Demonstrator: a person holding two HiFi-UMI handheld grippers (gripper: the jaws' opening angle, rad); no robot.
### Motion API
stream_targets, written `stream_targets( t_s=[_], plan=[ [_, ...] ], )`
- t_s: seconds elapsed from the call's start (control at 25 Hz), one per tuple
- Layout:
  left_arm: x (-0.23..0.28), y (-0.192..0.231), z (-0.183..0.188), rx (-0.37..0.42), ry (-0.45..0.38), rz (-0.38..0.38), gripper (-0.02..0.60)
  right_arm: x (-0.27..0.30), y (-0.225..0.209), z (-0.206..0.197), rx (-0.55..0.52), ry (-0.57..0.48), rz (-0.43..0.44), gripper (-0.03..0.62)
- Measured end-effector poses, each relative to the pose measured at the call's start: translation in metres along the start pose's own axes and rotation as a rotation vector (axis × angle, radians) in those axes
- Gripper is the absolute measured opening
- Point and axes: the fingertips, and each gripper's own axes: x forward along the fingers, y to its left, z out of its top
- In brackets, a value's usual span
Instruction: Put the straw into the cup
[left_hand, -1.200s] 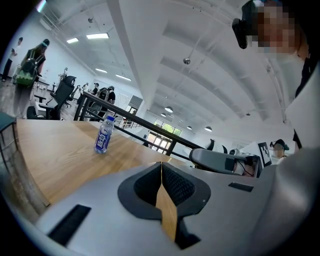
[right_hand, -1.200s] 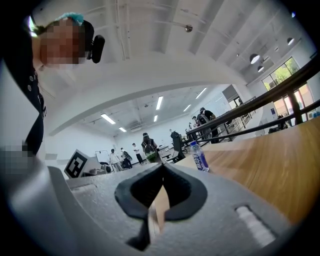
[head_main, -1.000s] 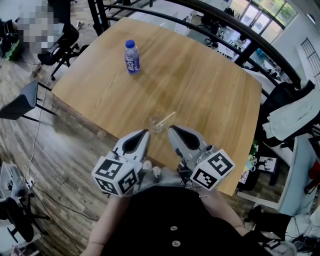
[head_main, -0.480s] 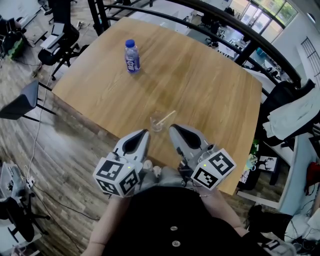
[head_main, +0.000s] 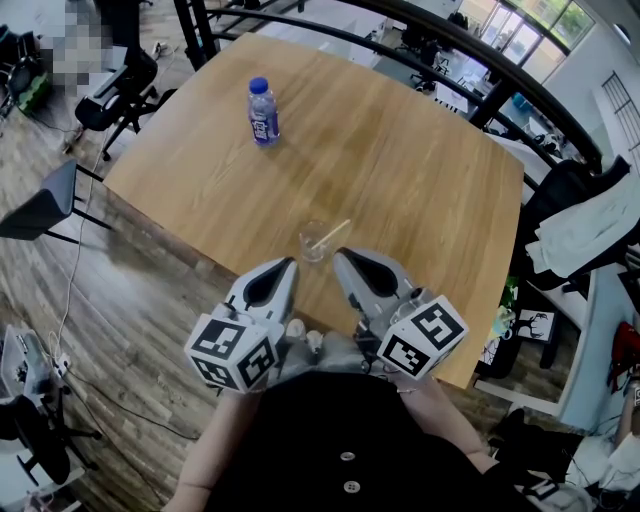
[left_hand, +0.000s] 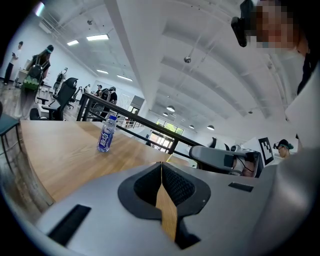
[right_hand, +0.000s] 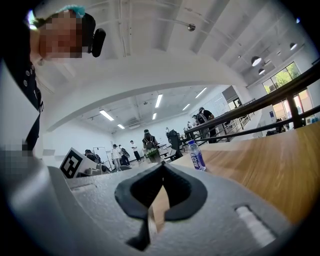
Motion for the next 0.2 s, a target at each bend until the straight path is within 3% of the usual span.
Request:
stream_targets(
  t_s=[0.2],
  plan=[
    [-0.0015,0.0022,0.0025,-0.007,-0.003,0.003,0.020,0.0010,-0.0022,-0.0076,0.014,0.029,-0.009,-0.002]
  ],
)
